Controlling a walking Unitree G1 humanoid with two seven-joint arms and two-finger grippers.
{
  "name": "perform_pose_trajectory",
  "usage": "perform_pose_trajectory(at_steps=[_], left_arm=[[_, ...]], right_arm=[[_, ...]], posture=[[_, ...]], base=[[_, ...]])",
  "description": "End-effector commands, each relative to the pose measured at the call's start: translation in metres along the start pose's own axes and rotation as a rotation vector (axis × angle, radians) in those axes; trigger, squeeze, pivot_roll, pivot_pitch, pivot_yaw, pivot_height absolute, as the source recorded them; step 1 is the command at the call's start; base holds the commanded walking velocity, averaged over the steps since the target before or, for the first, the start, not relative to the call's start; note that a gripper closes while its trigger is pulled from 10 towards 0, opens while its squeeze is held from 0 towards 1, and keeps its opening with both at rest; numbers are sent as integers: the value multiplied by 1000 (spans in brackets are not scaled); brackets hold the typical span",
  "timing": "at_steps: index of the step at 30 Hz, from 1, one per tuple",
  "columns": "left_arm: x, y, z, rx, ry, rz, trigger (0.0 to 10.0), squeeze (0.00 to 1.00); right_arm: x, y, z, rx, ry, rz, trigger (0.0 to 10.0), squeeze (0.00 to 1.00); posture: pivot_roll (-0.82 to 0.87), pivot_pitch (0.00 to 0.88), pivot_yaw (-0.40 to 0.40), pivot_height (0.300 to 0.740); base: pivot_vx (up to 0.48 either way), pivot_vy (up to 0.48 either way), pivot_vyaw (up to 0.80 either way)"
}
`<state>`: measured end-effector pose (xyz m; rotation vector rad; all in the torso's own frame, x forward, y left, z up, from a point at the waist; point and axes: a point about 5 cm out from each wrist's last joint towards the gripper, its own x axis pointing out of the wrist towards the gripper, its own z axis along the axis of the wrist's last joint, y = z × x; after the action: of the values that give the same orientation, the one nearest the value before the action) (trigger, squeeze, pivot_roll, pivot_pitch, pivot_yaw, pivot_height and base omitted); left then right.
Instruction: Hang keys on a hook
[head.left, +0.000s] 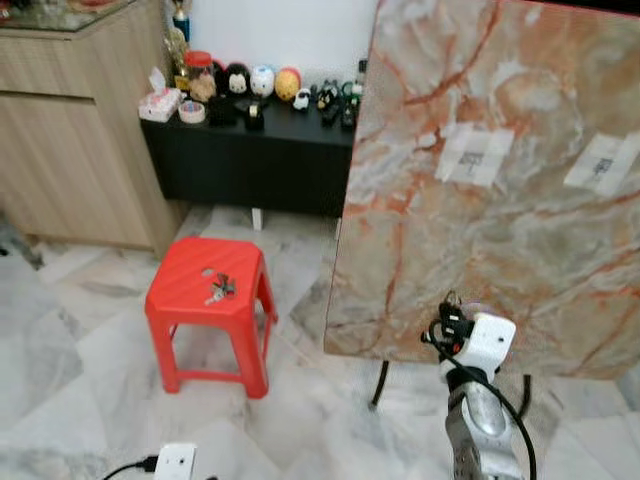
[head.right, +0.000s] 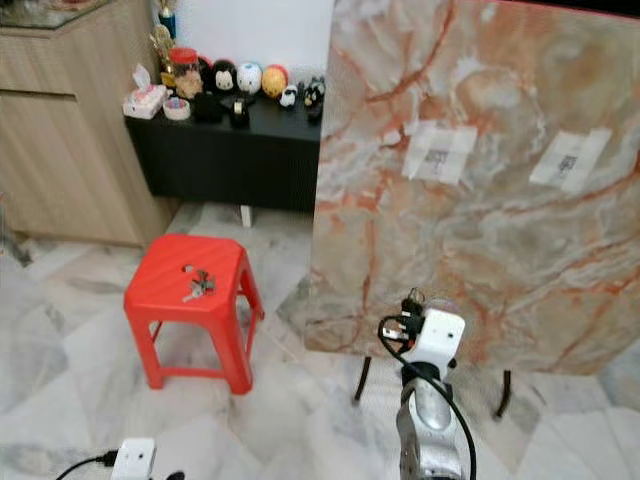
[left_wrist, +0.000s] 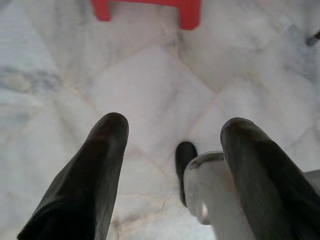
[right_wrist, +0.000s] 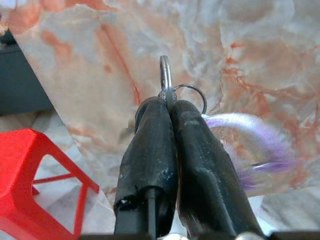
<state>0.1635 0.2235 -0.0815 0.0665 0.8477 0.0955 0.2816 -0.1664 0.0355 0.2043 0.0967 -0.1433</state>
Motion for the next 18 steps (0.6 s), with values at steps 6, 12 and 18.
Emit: perform_pose_trajectory(at_steps=[6, 12, 18], left_arm=[[0, 2, 0, 10, 5, 5, 10000, 0], [1, -1, 3, 11, 1, -2, 10000, 0], [2, -2, 4, 10, -4, -2, 10000, 0]], right_arm=[[3, 3, 5, 20, -26, -3, 10000, 0], [4, -2, 7, 5, -34, -34, 10000, 0], [8, -20, 21, -71, -110, -210, 10000, 0]], posture=[[16, 0, -75, 729], [12, 0, -76, 729], [14, 0, -87, 729]], base=[[0, 0, 0], [0, 0, 0], [0, 0, 0]])
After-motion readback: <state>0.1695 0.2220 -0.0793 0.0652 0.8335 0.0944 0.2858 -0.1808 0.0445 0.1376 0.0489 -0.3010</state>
